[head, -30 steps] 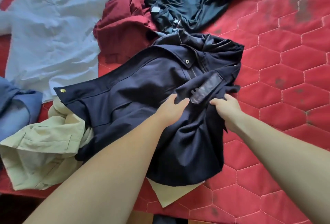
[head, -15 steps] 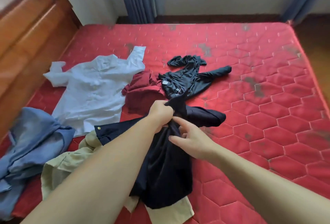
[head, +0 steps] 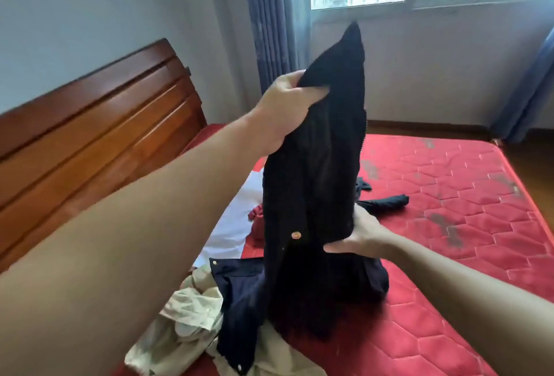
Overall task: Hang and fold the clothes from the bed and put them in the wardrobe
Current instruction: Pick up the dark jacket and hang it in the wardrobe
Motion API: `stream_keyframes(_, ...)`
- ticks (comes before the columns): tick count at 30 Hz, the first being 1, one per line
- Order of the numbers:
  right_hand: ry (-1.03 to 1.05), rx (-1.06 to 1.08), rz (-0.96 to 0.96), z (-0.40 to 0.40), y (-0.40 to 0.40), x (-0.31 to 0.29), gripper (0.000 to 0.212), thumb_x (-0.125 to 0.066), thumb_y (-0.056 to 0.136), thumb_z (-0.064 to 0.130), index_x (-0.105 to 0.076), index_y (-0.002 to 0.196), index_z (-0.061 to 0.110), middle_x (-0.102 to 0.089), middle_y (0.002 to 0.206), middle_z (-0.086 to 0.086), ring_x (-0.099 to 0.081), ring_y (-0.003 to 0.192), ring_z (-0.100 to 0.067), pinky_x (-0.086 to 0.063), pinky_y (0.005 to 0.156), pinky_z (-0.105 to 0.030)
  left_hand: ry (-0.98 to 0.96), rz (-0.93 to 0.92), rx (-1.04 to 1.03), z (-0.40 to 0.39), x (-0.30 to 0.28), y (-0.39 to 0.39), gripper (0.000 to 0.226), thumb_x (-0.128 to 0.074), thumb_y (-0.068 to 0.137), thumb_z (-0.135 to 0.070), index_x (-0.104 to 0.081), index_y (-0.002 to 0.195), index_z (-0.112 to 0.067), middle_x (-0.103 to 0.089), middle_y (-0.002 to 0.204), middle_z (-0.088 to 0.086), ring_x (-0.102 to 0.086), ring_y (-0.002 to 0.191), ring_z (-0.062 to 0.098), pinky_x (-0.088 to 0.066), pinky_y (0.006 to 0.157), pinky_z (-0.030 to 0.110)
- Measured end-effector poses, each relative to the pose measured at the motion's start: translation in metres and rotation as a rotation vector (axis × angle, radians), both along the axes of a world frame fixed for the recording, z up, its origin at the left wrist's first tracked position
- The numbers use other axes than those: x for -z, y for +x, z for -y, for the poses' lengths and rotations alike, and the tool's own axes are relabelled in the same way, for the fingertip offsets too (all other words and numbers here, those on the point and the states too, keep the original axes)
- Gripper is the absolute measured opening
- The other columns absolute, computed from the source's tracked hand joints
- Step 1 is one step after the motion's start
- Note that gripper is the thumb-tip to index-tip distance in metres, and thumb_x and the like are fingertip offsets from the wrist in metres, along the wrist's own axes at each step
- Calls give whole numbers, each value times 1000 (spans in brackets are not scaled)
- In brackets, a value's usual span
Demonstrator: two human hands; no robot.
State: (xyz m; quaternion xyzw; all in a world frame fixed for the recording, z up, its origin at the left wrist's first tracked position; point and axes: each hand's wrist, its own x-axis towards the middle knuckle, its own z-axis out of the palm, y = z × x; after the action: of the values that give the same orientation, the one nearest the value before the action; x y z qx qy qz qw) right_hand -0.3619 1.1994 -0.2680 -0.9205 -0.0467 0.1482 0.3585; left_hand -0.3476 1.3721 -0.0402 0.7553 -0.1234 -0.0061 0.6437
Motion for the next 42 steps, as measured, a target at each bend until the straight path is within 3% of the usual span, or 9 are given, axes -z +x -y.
stream_keyframes(2,136,44,70,-20,1,-8,24,-75,71,48,-57,80,36,-58,82,14,-56,82,-10,-45,69,-28,-51,64,-44,-6,-23,-5,22,-56,95,-1,-66,85,-18,-72,67,-10,-69,63,5,-56,62,19)
stream_keyframes(9,453,207,113,-12,3,-82,9,-67,91,23,-72,86,18,-73,92,1,-68,85,-16,-54,79,-37,253,117,-464,-66,-4,11,26,-49,100,-21,-58,125,-16,-63,104,-9,-62,97,9,-45,70,8)
stream_keyframes(17,988,352,64,-28,-7,-212,24,-66,87,25,-72,105,10,-76,101,-8,-72,93,-25,-57,86,-37,490,-59,49,-58,22,-8,87,-45,82,-77,4,149,-51,-17,159,-15,-32,140,14,-28,116,38)
stream_keyframes(22,1197,436,130,-33,7,-261,40,-56,92,42,-69,117,13,-75,105,-6,-71,98,-27,-57,85,-38,436,45,208,-26,3,-33,90,-79,76,-45,-22,146,-41,-49,118,-32,-55,101,-15,-47,87,12)
stream_keyframes(26,1003,488,167,-36,15,-276,38,-60,88,49,-70,104,16,-74,98,-6,-71,96,-27,-57,83,-38,438,216,-181,6,13,-42,21,-68,80,-29,-70,96,-16,-72,92,-4,-64,86,11,-46,71,21)
stream_keyframes(29,675,373,332,-30,-5,-264,49,-61,76,67,-65,91,21,-68,95,-1,-66,87,-17,-54,76,-30,317,114,-251,15,19,-42,28,-60,75,-37,-70,82,-12,-74,87,4,-67,86,22,-53,72,31)
stream_keyframes(33,36,141,663,-14,-47,-200,97,-67,54,73,-36,139,38,-42,131,4,-45,121,-15,-43,98,-34,181,-13,-403,18,16,-31,37,-60,78,-37,-71,95,-6,-73,96,11,-67,91,26,-55,81,38)
stream_keyframes(36,115,28,463,0,-61,-166,102,-78,61,42,-21,145,47,-50,130,5,-52,118,-16,-48,93,-30,11,-129,-429,17,6,-24,38,-61,86,-31,-65,115,-7,-69,101,2,-65,95,22,-54,87,33)
stream_keyframes(42,245,-10,298,53,-11,-204,53,-59,76,-13,-67,110,27,-72,91,1,-66,79,-16,-57,70,-28,79,-164,-287,1,0,-27,28,-68,83,-35,-68,103,-16,-73,90,-5,-69,84,15,-57,72,28)
